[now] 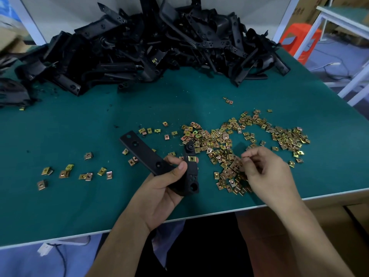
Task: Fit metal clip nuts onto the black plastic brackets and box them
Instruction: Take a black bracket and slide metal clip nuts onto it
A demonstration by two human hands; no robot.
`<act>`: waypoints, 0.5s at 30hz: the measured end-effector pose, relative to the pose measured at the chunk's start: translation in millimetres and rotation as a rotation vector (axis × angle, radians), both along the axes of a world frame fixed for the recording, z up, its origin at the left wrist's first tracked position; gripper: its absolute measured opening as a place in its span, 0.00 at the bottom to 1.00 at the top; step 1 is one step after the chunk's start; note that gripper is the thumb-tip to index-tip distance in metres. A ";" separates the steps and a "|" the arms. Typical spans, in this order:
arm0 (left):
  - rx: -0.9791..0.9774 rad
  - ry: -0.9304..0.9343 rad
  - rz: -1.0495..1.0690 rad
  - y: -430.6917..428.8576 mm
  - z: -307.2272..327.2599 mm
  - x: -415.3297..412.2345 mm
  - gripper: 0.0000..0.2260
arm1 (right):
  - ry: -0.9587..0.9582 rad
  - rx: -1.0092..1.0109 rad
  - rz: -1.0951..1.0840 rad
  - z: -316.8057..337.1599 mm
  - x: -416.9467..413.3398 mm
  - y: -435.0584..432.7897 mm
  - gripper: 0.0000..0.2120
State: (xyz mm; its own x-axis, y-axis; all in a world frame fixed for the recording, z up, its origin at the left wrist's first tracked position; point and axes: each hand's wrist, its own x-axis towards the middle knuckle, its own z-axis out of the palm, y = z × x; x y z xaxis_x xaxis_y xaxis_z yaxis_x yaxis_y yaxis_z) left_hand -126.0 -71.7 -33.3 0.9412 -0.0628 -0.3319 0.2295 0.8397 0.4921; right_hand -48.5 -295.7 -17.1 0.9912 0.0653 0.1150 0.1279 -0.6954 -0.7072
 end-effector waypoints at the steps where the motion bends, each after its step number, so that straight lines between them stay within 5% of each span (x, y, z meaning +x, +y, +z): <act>1: 0.001 -0.003 -0.001 0.4 -0.2 -0.3 0.08 | -0.015 -0.005 0.004 0.5 -0.7 0.9 0.06; 5: 0.010 0.001 0.000 0.2 0.9 -0.5 0.07 | -0.058 0.027 0.026 10.7 -7.0 4.3 0.07; 10: 0.113 -0.008 0.014 -1.6 -3.3 0.6 0.06 | 0.419 0.730 0.145 26.5 -36.9 34.0 0.06; 15: 0.144 -0.097 -0.025 0.1 -6.6 -0.1 0.21 | 0.627 0.896 0.126 26.8 -55.0 56.2 0.07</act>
State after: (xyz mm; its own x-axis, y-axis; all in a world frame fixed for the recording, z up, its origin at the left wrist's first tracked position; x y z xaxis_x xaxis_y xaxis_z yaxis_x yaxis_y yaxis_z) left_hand -126.1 -71.6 -39.9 0.9679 -0.0446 -0.2473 0.1951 0.7535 0.6278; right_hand -103.5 -239.6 9.7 0.8822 0.3145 -0.3505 -0.3967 0.0953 -0.9130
